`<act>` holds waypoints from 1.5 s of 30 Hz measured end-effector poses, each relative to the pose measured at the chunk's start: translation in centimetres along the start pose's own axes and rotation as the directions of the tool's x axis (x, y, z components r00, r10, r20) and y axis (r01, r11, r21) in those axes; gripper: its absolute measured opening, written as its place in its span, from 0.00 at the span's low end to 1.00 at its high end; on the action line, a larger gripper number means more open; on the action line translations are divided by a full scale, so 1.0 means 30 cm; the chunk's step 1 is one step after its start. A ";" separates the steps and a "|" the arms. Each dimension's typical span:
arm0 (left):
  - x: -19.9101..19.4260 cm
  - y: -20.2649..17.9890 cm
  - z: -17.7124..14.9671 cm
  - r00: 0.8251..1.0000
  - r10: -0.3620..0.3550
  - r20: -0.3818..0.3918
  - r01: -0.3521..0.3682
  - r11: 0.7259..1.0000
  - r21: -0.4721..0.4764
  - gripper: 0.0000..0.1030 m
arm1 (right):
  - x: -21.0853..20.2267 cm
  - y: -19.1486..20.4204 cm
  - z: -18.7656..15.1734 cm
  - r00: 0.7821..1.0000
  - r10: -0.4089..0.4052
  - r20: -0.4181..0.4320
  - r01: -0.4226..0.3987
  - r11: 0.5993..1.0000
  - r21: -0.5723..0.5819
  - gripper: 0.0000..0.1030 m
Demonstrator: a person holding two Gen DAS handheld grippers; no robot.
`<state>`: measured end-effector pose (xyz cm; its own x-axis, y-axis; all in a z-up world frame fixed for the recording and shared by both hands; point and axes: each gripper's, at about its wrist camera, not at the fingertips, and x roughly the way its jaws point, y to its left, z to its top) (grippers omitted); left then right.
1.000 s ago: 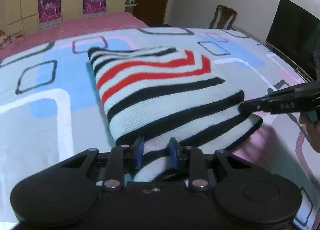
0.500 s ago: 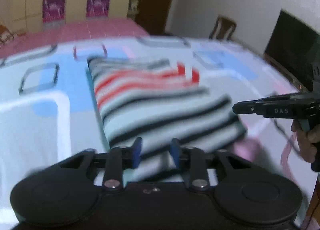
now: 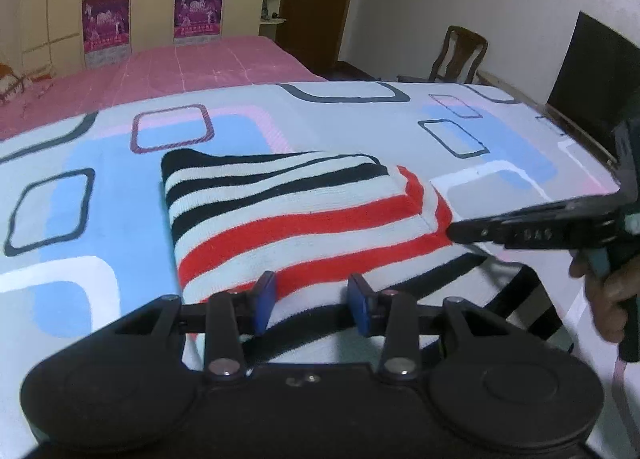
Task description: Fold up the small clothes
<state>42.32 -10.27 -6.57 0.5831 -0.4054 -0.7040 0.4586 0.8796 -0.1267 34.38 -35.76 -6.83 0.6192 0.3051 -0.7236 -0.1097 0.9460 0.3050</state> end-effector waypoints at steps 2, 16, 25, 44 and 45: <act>-0.025 -0.014 0.001 1.000 0.029 0.006 -0.029 1.000 0.007 0.38 | -0.038 0.005 0.001 1.000 0.004 0.024 -0.004 1.000 -0.006 0.11; -0.069 -0.053 -0.048 0.992 0.126 -0.007 -0.126 0.992 0.013 0.41 | -0.116 0.052 -0.084 0.997 0.079 0.005 -0.079 0.997 -0.014 0.11; -0.111 -0.067 -0.052 0.988 0.156 -0.001 -0.156 0.988 -0.010 0.39 | -0.168 -0.002 -0.057 0.991 0.130 0.044 -0.133 0.989 0.059 0.11; -0.032 0.130 -0.088 0.998 -0.009 -0.060 -0.011 0.944 -0.329 0.94 | -0.038 -0.255 -0.036 0.912 0.409 -0.035 -0.361 0.840 0.404 0.69; -0.021 0.147 -0.091 0.998 -0.037 -0.058 0.013 0.931 -0.364 0.94 | -0.020 -0.255 -0.037 0.907 0.418 -0.053 -0.363 0.839 0.406 0.69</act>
<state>42.14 -5.46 -8.59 0.5262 -0.4226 -0.7379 0.1908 0.9043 -0.3818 33.99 -43.06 -9.42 0.4744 0.6779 -0.5616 -0.0007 0.6382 0.7698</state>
